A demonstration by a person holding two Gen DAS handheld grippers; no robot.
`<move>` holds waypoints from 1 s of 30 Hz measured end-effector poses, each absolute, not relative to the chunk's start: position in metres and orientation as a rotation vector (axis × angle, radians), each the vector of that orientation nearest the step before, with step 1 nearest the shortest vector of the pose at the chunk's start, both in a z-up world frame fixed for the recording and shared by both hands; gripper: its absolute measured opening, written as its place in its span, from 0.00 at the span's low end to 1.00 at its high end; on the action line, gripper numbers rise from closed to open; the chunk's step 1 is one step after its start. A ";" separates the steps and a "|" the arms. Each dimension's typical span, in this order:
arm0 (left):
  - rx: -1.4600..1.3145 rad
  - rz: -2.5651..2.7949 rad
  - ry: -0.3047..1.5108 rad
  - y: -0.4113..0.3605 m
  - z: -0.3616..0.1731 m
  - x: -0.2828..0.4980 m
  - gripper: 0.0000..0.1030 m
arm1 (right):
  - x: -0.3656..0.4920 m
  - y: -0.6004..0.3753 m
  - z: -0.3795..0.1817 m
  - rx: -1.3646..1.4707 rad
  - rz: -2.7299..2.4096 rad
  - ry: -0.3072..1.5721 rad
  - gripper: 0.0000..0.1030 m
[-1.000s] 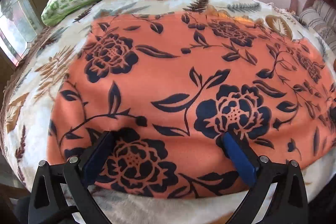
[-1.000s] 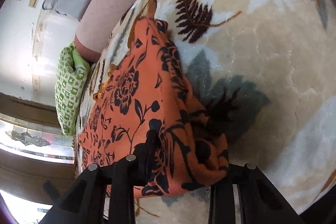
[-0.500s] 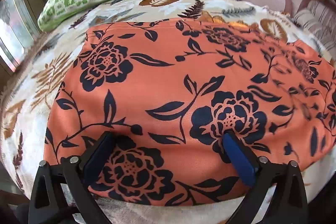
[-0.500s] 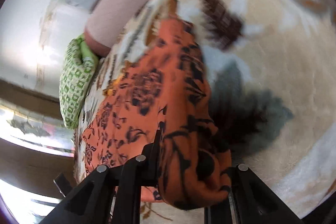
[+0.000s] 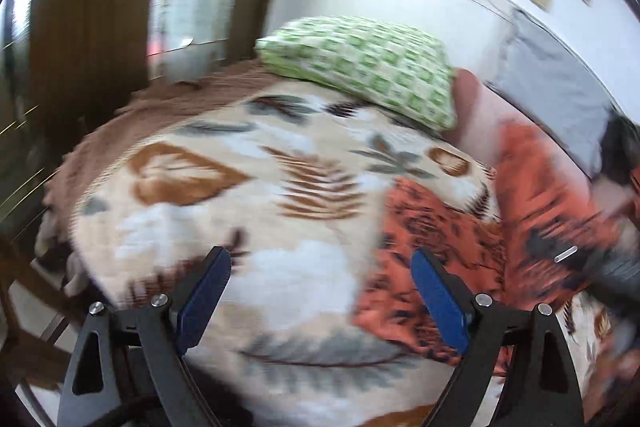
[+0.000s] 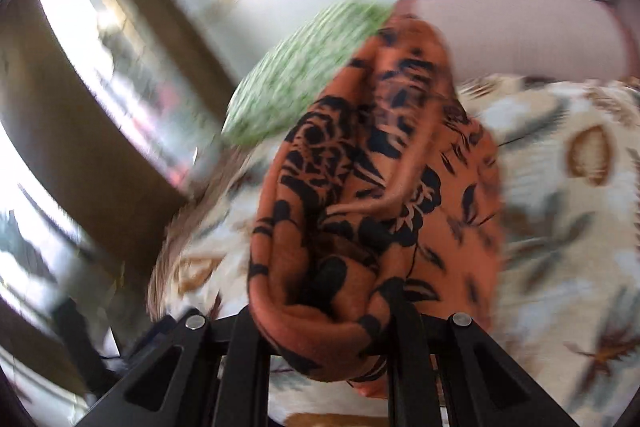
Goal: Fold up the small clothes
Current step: 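Grasp the folded blouse with the right tool and lift it, then carry the folded blouse toward the pillow and lower it with the right tool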
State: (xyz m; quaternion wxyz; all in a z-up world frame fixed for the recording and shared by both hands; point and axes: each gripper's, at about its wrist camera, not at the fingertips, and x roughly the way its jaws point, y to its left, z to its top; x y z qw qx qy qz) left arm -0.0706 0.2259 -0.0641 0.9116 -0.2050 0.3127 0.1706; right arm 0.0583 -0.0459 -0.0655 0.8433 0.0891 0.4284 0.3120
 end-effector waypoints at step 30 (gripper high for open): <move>-0.449 0.318 0.729 0.258 -0.097 -0.083 0.89 | 0.060 -0.231 -0.055 0.947 0.262 0.577 0.19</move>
